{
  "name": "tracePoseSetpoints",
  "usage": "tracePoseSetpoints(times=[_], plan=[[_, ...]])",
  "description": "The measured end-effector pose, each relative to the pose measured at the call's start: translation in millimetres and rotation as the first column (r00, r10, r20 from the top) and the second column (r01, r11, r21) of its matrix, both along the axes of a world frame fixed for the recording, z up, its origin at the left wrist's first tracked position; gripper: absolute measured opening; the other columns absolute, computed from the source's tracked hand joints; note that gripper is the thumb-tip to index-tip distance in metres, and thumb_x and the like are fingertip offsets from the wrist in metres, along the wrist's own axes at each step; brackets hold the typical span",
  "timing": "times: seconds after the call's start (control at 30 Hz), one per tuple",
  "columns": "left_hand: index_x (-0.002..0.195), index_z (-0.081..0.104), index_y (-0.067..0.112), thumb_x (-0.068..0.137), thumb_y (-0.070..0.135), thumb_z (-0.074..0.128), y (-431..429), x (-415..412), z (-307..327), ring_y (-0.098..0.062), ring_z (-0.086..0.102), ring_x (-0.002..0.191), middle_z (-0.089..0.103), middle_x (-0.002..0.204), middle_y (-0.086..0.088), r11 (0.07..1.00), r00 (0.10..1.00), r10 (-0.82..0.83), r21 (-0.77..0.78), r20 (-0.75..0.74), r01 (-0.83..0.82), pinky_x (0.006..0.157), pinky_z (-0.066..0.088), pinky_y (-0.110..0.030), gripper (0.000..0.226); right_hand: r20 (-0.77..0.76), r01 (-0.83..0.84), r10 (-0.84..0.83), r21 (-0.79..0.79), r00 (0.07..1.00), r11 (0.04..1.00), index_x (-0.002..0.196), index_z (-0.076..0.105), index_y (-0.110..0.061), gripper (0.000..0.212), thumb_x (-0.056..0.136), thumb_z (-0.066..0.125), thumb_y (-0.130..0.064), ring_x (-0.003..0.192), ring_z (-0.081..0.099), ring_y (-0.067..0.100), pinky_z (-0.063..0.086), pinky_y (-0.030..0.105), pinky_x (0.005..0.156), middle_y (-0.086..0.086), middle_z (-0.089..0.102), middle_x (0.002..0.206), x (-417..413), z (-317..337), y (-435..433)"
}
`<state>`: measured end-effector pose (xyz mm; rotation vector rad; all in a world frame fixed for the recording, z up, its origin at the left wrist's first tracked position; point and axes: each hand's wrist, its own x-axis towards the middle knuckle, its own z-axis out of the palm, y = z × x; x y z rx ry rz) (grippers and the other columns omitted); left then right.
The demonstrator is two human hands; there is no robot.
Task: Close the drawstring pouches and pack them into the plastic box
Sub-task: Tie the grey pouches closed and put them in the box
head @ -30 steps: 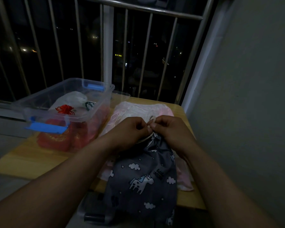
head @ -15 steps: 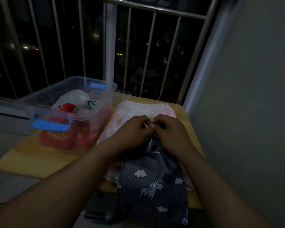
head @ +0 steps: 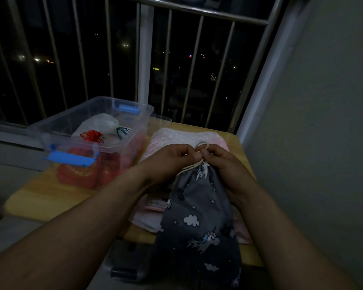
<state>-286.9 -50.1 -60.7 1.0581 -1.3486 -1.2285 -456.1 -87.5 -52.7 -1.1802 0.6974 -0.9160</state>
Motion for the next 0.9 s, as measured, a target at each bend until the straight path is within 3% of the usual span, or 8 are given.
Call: tracePoseSetpoints(times=[0.13,0.27,0.37,0.47,0.63,0.7,0.8,0.9], plan=[[0.076,0.06,0.019,0.099,0.031,0.064,2,-6,3,-0.008,0.06,0.065,0.066,0.072,0.003,1.0,1.0,-0.001,-0.008,-0.005,0.001,0.064,0.048,-0.024,0.026,0.098,-0.094,0.082,0.123,0.992,0.988,0.095,0.069,-0.011,0.01,0.092,0.065,-0.02,0.082,0.068,0.026,0.054,0.04,0.082,0.013,0.071,0.091,-3,-1,0],[0.079,0.058,0.019,0.1,0.043,0.061,0,-6,1,-0.008,0.059,0.074,0.069,0.079,0.004,0.994,0.979,0.095,-0.069,0.178,-0.084,0.074,0.048,-0.031,0.032,0.061,-0.074,0.067,0.117,0.996,0.99,0.095,0.069,-0.01,0.011,0.098,0.062,-0.018,0.082,0.068,0.025,0.056,0.039,0.081,0.013,0.072,0.092,-7,-4,-3],[0.087,0.057,0.012,0.103,0.045,0.056,-1,-4,-1,-0.005,0.057,0.076,0.068,0.086,0.003,0.975,0.878,0.198,-0.176,0.436,-0.133,0.073,0.045,-0.03,0.036,-0.12,0.058,-0.062,-0.033,0.991,0.998,0.094,0.071,-0.01,0.014,0.102,0.061,-0.014,0.083,0.068,0.026,0.055,0.039,0.08,0.015,0.073,0.092,-6,-8,-5],[0.09,0.059,0.013,0.105,0.042,0.053,-1,-3,1,-0.009,0.056,0.078,0.068,0.089,-0.002,0.968,0.827,0.23,-0.209,0.513,-0.14,0.071,0.043,-0.031,0.034,-0.304,0.123,-0.211,-0.283,0.929,0.951,0.092,0.073,-0.016,0.016,0.103,0.062,-0.021,0.088,0.069,0.023,0.054,0.04,0.084,0.008,0.076,0.093,-4,-7,-6],[0.09,0.057,0.015,0.105,0.033,0.055,4,0,10,-0.013,0.05,0.063,0.057,0.073,-0.003,0.998,0.967,0.006,0.061,0.255,-0.022,0.054,0.039,-0.025,0.024,-0.308,0.21,-0.318,-0.338,0.896,0.918,0.09,0.071,-0.016,0.02,0.104,0.06,-0.025,0.09,0.07,0.027,0.055,0.041,0.084,0.008,0.076,0.094,-10,1,-9],[0.088,0.055,0.017,0.106,0.032,0.054,4,1,9,-0.013,0.049,0.063,0.055,0.074,-0.003,0.999,0.949,-0.013,0.037,0.314,0.002,0.054,0.04,-0.024,0.024,-0.371,0.173,-0.335,-0.406,0.866,0.897,0.091,0.068,-0.022,0.022,0.105,0.056,-0.032,0.095,0.07,0.028,0.054,0.043,0.087,0.005,0.075,0.095,-7,-1,-7],[0.086,0.052,0.018,0.107,0.03,0.05,4,1,7,-0.011,0.048,0.064,0.058,0.076,0.001,0.995,0.822,0.082,-0.096,0.564,-0.034,0.058,0.038,-0.027,0.024,-0.479,0.088,-0.436,-0.591,0.762,0.802,0.092,0.062,-0.024,0.022,0.107,0.05,-0.035,0.088,0.062,0.017,0.045,0.035,0.077,-0.003,0.067,0.092,-4,-4,-3],[0.089,0.049,0.021,0.107,0.029,0.049,6,8,8,-0.01,0.049,0.069,0.057,0.077,0.006,0.967,0.648,0.199,-0.255,0.736,-0.007,0.058,0.035,-0.027,0.02,-0.51,0.053,-0.426,-0.594,0.747,0.803,0.088,0.061,-0.028,0.022,0.105,0.052,-0.04,0.09,0.062,0.018,0.044,0.033,0.074,-0.003,0.068,0.096,-9,3,-6]])
